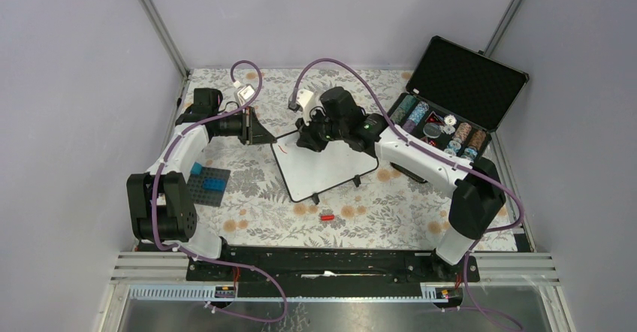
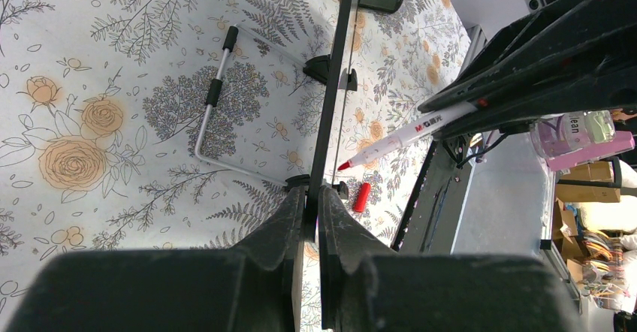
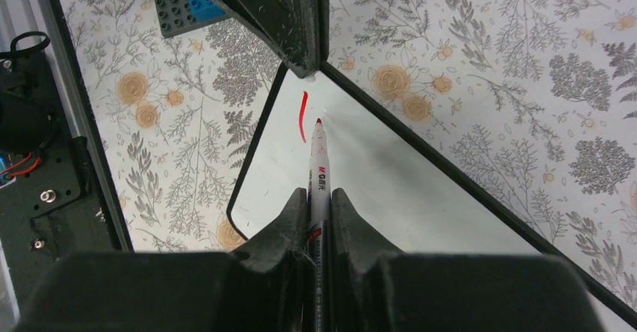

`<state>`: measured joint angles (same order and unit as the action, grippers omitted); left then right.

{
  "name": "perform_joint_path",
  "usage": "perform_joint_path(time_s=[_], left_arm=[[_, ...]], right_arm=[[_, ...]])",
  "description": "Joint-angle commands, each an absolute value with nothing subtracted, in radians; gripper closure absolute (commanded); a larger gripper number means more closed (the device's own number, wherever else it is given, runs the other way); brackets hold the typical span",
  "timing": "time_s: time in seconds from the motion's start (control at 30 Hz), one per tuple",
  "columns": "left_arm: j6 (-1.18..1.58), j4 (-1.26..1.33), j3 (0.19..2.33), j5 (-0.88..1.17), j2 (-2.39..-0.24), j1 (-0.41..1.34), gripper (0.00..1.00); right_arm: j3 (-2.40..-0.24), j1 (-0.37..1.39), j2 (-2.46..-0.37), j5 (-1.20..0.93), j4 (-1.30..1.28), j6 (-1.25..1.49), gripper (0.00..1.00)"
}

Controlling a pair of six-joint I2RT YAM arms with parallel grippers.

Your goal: Write a sentence on the whiteboard

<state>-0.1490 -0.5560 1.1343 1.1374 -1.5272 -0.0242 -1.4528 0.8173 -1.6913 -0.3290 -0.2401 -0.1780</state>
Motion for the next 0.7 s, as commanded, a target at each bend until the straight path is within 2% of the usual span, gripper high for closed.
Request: perform_joint_path(time_s=[0.0,0.67], left_arm=[[-0.166,-0.532,1.131,1.143,-1.506,-0.017,1.0],[-0.167,-0.532,1.132,1.14,-1.512,-0.017,1.0]], right_arm=[[-1.503,0.808,-1.678,-0.287,-0.201,-0.166,1.0],[-1.468,0.825,-1.703,-0.328,-0.219,-0.178,1.0]])
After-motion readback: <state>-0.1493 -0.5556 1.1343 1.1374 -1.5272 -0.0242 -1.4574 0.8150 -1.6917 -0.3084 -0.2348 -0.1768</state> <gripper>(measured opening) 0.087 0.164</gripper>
